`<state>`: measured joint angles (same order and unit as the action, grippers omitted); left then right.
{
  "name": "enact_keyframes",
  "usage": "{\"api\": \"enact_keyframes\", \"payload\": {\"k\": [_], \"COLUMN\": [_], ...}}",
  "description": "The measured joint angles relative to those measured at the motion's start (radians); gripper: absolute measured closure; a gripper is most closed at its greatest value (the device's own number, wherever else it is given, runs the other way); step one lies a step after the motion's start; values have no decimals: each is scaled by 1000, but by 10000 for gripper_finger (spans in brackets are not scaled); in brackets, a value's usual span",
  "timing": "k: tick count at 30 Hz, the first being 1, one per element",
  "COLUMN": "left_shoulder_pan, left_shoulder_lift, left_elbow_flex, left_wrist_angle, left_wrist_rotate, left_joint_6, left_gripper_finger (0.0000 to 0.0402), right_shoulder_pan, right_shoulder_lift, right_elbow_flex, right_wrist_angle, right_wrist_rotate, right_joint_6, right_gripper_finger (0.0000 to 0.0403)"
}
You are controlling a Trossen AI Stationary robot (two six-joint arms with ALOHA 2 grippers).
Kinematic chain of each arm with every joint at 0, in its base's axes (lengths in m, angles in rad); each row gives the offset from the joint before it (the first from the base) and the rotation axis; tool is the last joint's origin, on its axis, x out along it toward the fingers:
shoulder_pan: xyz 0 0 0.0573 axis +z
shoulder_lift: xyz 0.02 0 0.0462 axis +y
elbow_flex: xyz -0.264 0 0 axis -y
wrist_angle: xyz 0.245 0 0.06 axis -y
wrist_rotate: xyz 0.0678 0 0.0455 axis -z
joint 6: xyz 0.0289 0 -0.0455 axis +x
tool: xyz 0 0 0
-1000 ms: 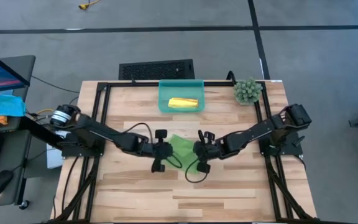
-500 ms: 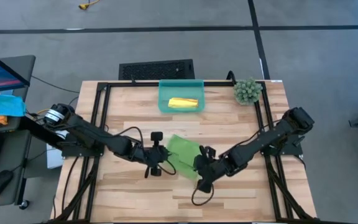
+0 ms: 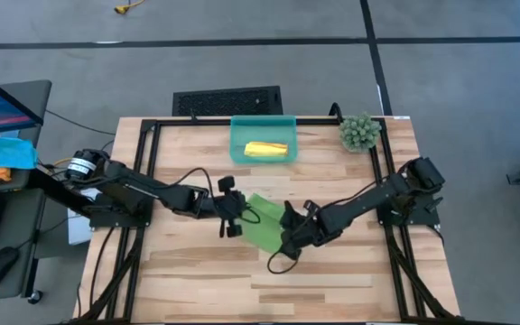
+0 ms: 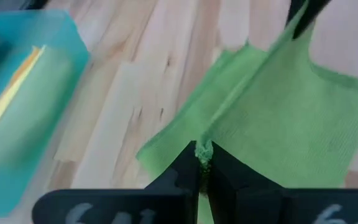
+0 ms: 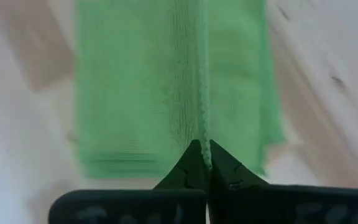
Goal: Roll microfiber towels into tight, uniform cylinder then place into a basket
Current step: Fold the green microfiber towel
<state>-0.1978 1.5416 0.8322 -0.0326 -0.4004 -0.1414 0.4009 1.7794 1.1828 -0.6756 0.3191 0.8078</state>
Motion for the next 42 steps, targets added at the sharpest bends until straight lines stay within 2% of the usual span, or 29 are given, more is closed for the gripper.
{"api": "enact_keyframes", "payload": {"k": [7, 14, 22, 26, 33, 42], "left_shoulder_pan": [45, 59, 67, 67, 69, 69], "left_shoulder_lift": [4, 55, 65, 65, 65, 65], "left_elbow_flex": [-24, -24, -24, -24, -24, -18], "left_wrist_angle": [48, 49, 50, 51, 51, 39], "left_wrist_rotate": [0, 2, 20, 21, 21, 9], "left_joint_6": [-10, 5, 0, 6, 51, 67], "left_gripper_finger": [393, 393, 387, 366, 304, 242], "right_shoulder_pan": [-29, -44, -44, -43, -41, -52], "right_shoulder_lift": [25, 29, 29, 29, 29, 29], "right_elbow_flex": [2, 0, 0, 0, 0, 0], "right_wrist_angle": [6, 1, 6, 8, 15, 29], "right_wrist_rotate": [-7, 0, 20, 21, 29, 69], "right_joint_6": [5, 5, 5, 5, 3, -22], "right_gripper_finger": [387, 397, 366, 362, 357, 323]}}
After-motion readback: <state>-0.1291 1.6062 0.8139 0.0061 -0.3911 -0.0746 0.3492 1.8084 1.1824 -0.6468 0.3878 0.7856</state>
